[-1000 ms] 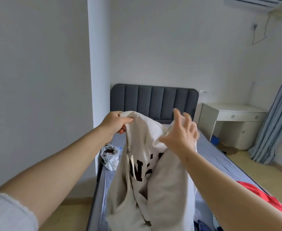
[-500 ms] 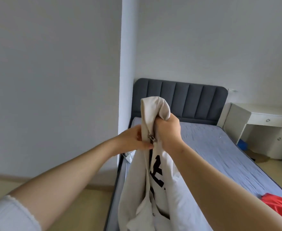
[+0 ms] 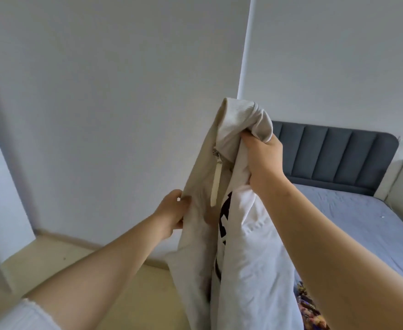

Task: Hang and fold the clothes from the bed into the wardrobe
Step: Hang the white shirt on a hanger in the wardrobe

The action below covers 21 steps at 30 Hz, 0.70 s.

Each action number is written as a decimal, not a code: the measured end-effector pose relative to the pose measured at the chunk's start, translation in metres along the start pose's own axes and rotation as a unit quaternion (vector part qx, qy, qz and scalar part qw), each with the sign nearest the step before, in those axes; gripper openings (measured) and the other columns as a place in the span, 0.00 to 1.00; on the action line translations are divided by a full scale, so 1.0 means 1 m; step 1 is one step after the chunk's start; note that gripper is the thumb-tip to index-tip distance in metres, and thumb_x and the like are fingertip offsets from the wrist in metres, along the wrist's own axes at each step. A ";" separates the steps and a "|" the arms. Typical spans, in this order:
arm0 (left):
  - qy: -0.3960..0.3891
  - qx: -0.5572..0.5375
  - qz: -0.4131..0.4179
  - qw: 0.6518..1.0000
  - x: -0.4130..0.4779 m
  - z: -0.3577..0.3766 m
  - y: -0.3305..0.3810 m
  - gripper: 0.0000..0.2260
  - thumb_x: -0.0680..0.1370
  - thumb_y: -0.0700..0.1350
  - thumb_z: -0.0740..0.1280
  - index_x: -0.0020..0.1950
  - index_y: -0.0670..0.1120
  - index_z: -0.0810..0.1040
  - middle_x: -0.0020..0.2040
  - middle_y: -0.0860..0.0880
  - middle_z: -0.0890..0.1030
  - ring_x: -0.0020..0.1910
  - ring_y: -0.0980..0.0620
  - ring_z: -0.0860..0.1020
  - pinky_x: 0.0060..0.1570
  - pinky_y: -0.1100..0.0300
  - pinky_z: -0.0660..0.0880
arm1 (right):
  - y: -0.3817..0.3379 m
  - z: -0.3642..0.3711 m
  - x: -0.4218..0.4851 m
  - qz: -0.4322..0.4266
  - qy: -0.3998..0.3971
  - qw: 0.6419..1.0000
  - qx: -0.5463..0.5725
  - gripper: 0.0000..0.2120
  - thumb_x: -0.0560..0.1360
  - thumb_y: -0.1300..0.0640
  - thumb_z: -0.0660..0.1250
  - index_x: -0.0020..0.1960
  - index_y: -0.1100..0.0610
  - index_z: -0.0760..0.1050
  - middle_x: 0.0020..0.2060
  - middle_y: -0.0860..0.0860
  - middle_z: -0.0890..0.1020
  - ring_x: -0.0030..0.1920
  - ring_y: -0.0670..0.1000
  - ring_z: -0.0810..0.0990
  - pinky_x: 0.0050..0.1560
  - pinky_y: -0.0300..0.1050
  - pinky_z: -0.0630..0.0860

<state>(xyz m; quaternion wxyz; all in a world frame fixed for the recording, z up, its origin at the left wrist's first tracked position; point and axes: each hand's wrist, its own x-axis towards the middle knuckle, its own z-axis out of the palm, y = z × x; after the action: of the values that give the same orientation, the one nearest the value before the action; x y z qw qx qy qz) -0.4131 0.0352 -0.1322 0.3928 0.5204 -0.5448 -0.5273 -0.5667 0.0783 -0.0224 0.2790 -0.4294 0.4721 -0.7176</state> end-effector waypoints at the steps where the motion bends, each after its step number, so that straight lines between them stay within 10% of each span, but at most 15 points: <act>1: 0.043 -0.039 -0.010 0.998 -0.002 -0.012 0.005 0.08 0.81 0.43 0.55 0.51 0.44 0.74 0.47 0.42 0.79 0.42 0.45 0.78 0.38 0.56 0.76 | 0.002 0.006 -0.003 0.001 -0.001 1.000 0.000 0.04 0.73 0.59 0.65 0.40 0.57 0.75 0.35 0.47 0.76 0.39 0.46 0.74 0.43 0.41 0.74; 6: 0.189 -0.307 -0.042 0.932 -0.031 -0.074 0.045 0.11 0.79 0.37 0.58 0.43 0.40 0.79 0.33 0.46 0.82 0.35 0.49 0.78 0.26 0.64 0.76 | 0.015 0.027 -0.024 0.036 -0.080 0.996 -0.005 0.08 0.69 0.60 0.69 0.35 0.48 0.77 0.30 0.44 0.80 0.36 0.45 0.79 0.38 0.40 0.77; 9: 0.256 -0.348 0.000 0.902 -0.059 -0.112 0.056 0.08 0.78 0.38 0.60 0.42 0.43 0.77 0.38 0.48 0.78 0.36 0.52 0.76 0.38 0.64 0.75 | 0.026 0.045 -0.047 0.070 -0.179 0.981 -0.009 0.09 0.69 0.62 0.70 0.40 0.47 0.77 0.31 0.45 0.82 0.37 0.46 0.81 0.34 0.40 0.77; 16: 0.323 -0.281 0.110 0.897 -0.153 -0.179 0.050 0.14 0.75 0.40 0.64 0.30 0.48 0.79 0.28 0.49 0.79 0.30 0.52 0.79 0.35 0.64 0.75 | 0.048 0.134 -0.141 0.147 -0.585 0.797 0.028 0.43 0.61 0.66 0.73 0.72 0.54 0.61 0.63 0.56 0.76 0.63 0.57 0.75 0.65 0.58 0.70; 21: 0.332 -0.282 0.119 0.892 -0.198 -0.233 0.031 0.14 0.77 0.42 0.63 0.31 0.43 0.75 0.23 0.45 0.76 0.25 0.49 0.76 0.29 0.65 0.75 | 0.051 0.211 -0.214 0.168 -0.671 0.718 0.076 0.27 0.66 0.64 0.72 0.64 0.56 0.73 0.57 0.54 0.81 0.59 0.54 0.79 0.66 0.53 0.70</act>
<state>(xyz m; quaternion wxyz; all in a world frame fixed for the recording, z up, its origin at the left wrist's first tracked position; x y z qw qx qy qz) -0.1603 0.1875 -0.0457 0.7411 0.4633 -0.2690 -0.4047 -0.2792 0.1377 -0.1057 0.6705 -0.6890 0.1698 -0.2165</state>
